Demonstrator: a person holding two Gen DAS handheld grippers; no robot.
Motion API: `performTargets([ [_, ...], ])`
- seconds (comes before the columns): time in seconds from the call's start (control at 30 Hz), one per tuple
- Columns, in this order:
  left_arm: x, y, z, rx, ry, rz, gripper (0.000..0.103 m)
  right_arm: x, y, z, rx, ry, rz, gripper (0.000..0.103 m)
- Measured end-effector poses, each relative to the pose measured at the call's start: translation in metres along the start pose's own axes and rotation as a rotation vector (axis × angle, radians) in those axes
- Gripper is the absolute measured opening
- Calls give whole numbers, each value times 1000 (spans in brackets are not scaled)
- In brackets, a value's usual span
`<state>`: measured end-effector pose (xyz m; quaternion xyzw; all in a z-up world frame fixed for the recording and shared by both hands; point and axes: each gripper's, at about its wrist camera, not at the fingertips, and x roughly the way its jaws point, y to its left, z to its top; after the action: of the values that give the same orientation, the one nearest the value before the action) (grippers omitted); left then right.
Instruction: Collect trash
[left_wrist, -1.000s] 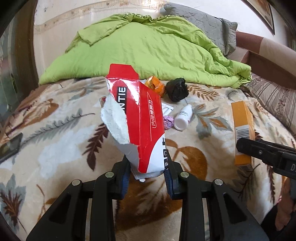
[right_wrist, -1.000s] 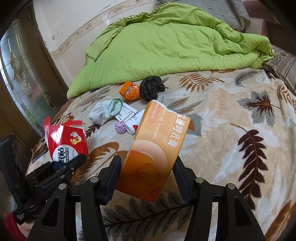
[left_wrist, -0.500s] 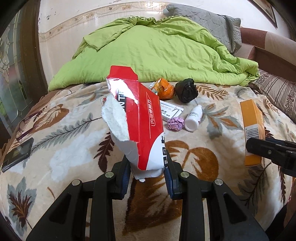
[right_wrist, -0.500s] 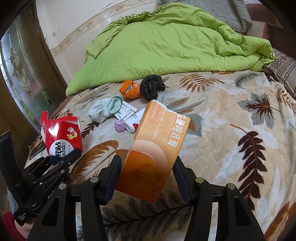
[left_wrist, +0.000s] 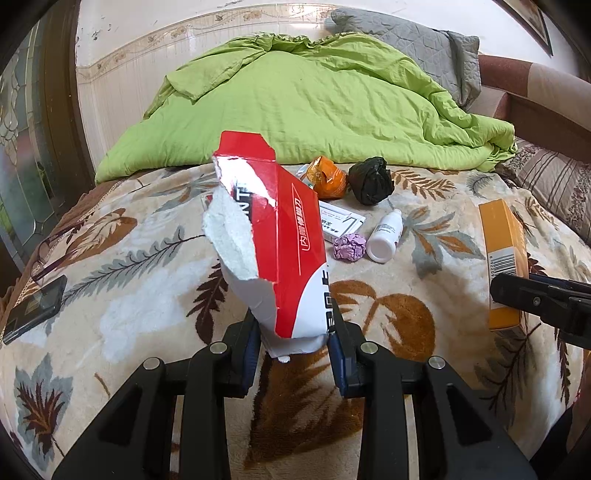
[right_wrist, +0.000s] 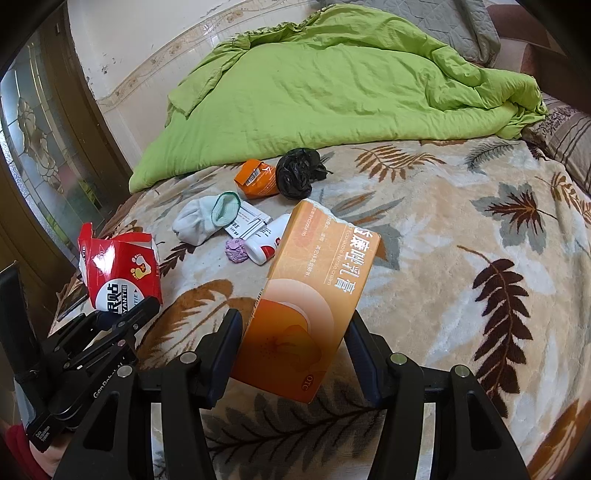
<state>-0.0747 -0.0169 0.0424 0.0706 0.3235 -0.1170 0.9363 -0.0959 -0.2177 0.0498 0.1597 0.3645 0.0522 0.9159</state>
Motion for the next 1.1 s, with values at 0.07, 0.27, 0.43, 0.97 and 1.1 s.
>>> performTargets([
  [0.07,0,0,0,0,0,1,31,0,0,0,0,0,0,61],
  [0.27,-1,0,0,2,-2,0,31,0,0,0,0,0,-1,61],
  [0.43,-1,0,0,3,-4,0,31,-1,-1,0,0,0,-2,61],
  [0.97,-3,-2,1,4,-7,-3,31,-2,-5,0,6,2,-9,61],
  [1.1,-4,-2,2,5,-10,-11,31,-2,-5,-1,11,0,-15,61],
])
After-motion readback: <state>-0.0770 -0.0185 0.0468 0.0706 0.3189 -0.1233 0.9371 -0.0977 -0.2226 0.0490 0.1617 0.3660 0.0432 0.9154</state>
